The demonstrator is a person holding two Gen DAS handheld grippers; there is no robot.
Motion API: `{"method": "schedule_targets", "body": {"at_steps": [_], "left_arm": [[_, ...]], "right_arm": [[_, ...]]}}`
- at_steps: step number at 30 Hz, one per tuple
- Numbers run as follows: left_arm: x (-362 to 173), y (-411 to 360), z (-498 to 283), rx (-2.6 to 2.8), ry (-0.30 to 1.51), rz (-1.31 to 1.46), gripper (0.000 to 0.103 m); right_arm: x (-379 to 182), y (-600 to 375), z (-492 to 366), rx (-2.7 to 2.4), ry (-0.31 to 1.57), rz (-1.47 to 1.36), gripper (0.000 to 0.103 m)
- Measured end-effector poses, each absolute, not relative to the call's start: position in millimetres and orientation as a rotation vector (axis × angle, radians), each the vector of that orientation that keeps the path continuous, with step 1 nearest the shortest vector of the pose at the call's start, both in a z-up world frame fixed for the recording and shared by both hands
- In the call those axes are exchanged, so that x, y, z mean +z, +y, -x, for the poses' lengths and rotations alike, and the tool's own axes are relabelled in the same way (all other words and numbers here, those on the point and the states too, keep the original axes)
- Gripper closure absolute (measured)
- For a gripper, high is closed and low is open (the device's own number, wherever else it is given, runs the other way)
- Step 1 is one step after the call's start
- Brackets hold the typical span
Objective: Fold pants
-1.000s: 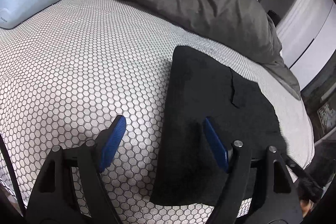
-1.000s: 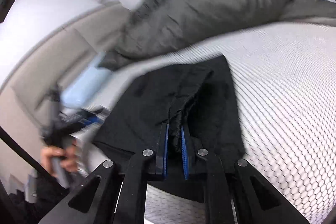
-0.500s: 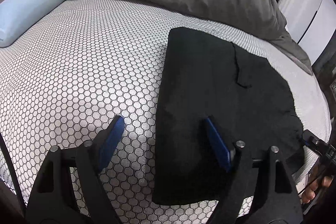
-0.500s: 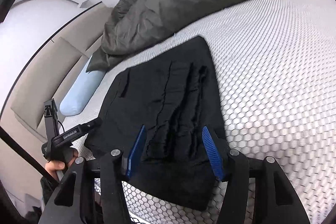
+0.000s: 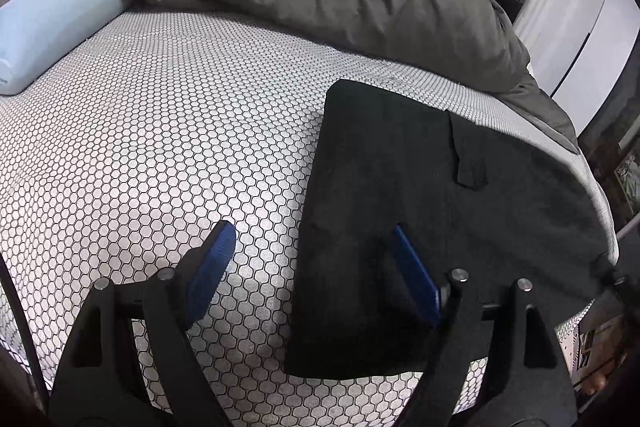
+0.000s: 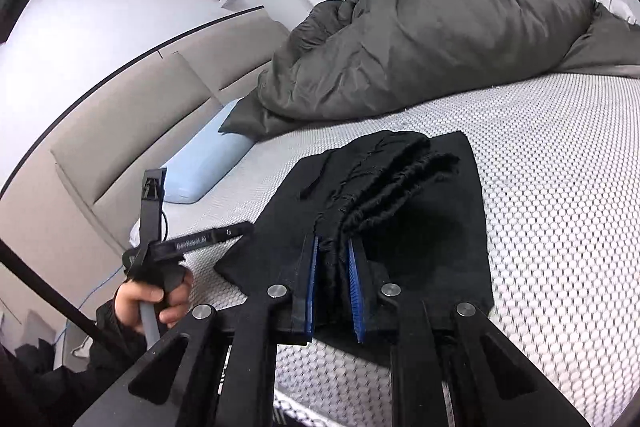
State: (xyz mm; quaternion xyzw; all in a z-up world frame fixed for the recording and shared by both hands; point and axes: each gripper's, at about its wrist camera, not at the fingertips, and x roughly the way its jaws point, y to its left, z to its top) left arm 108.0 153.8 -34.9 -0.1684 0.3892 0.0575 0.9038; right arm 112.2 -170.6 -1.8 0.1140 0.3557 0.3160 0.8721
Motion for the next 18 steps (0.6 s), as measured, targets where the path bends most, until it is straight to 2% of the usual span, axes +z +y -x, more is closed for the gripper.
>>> {"method": "schedule_targets", "body": {"at_steps": [4,8,10,11,12,18], "left_arm": [[-46.4,147.6,-115.5,0.129,0.863,0.305,0.025],[-45.6,139.9,-117.8,0.117,0.868,0.283,0.025],[-40.7,135.9,-114.2,0.118,0.849,0.267,0.025],[-37.3,133.3,-111.7,0.115,0.831,0.260,0.025],[-32.9,129.3,-108.2,0.097,0.809,0.247,0.025],[-52.9,98.9,-117.0,0.096,0.896,0.061,0.020]], "right_arm": [[-60.0,-178.7,-136.4,0.536,0.949,-0.225,0.089],[-50.1,-184.5,-134.9,0.565,0.930,-0.251,0.082],[-38.3,-188.3,-127.9,0.535,0.870,-0.222,0.064],[-34.1,-189.5,-125.5,0.519,0.836,-0.208,0.049],[-31.0,-189.5,-124.7,0.500,0.807,-0.188,0.044],[-44.6,-175.6,-145.2,0.464,0.859,-0.140,0.044]]}}
